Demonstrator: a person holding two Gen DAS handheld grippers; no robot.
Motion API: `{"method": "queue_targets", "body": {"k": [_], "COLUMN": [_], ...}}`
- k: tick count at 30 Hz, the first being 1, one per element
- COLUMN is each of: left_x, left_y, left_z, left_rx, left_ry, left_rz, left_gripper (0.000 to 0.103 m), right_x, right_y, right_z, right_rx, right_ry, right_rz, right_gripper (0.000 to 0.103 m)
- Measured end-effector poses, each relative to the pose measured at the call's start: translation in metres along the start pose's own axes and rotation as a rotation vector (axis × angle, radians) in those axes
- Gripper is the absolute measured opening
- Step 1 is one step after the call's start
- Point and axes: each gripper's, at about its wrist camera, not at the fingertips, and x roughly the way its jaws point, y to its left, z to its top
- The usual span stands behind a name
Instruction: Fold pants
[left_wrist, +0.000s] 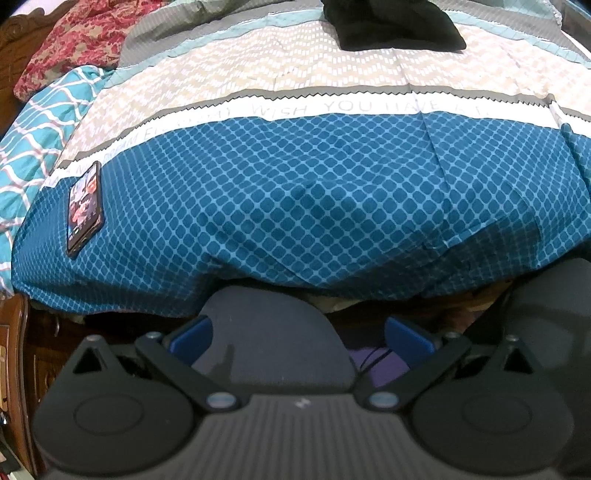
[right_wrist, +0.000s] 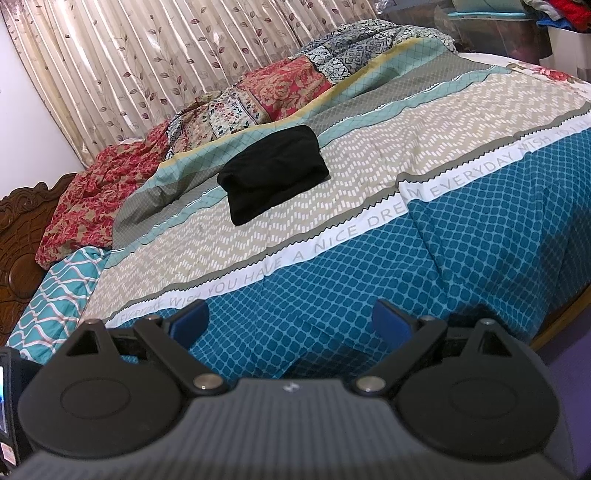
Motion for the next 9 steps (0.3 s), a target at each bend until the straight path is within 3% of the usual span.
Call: {"method": "queue_targets", "body": {"k": [9], "left_x": [-0.014], "left_y": [0.000], "left_z": [0.002], "left_rx": [0.017], "left_ry": [-0.095], "left_rz": [-0.002], "left_gripper": [0.103], "right_x": [-0.001], "right_y": [-0.001], "right_z": [0.004], "right_rx": [-0.003], "right_ry": [-0.003], "right_rz": [0.002], "right_gripper": [0.097]}}
